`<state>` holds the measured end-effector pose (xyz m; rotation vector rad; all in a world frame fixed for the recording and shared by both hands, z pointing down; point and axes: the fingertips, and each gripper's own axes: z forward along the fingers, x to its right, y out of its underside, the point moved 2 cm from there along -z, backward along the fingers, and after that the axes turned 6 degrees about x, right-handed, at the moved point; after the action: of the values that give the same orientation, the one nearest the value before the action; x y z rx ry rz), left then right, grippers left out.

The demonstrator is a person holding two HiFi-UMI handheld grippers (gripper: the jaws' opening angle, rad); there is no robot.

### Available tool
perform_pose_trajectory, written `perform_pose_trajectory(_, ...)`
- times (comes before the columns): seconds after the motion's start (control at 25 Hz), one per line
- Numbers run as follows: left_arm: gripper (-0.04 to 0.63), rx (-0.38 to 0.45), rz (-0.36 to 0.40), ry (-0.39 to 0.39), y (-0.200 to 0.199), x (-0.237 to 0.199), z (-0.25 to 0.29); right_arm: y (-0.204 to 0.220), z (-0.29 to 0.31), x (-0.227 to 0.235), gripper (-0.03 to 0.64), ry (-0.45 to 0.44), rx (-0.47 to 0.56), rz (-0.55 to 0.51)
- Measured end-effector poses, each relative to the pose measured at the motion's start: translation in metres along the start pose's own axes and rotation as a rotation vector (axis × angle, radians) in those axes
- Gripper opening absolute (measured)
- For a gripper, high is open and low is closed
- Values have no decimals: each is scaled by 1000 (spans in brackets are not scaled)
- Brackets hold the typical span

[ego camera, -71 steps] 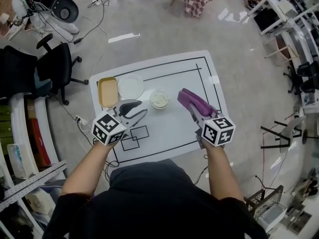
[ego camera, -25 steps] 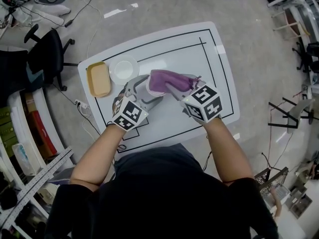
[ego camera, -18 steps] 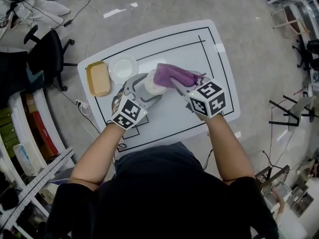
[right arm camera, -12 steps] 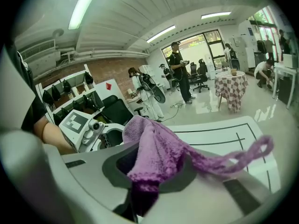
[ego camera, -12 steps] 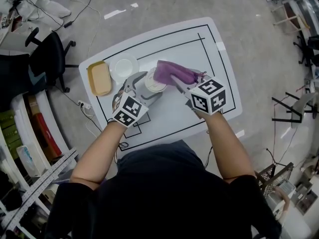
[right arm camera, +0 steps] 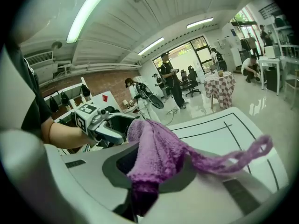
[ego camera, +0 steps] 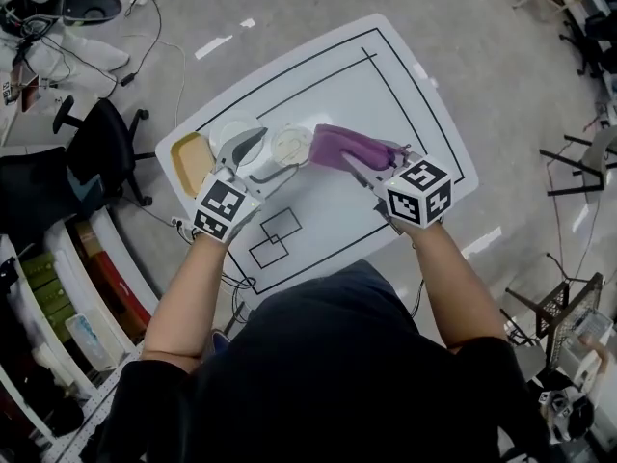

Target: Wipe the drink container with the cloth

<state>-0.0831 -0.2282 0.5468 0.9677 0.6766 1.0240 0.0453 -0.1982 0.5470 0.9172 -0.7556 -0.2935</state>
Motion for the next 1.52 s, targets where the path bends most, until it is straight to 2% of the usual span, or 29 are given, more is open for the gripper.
perform_pose_trajectory(0.12,257,29,-6,29,-16,3,5,24,-14,-8,87,12,-16,8)
perform_pose_trajectory(0.2,178,9,-3,54,-19,6,11,41,-18,-17,87,14,-33,3)
perform_pose_trajectory(0.36,104,-57,-34,73,-14,9,26,72,-12,-43,87,-13,-78,-31)
perform_pose_trajectory(0.6,75,-98,-59,76,2,12,31,83,16,-78,86,-78,-89,-158)
perform_pose_trajectory(0.76,43,-94,-50,64,0,14,34,77,31,-77,84,-60,-80,-238)
perform_pose_trajectory(0.88,37,-93,-17,66,1,14,35,72,41,-71,84,-28,-50,-230)
perform_pose_trajectory(1.08,28,-72,-39,71,1,12,37,76,50,-57,84,10,-48,-239)
perform_pose_trajectory(1.32,23,-55,-55,69,2,10,38,95,65,-22,83,101,-95,-260)
perform_pose_trajectory(1.52,21,-25,-76,56,4,9,38,119,81,-5,84,107,-159,-249)
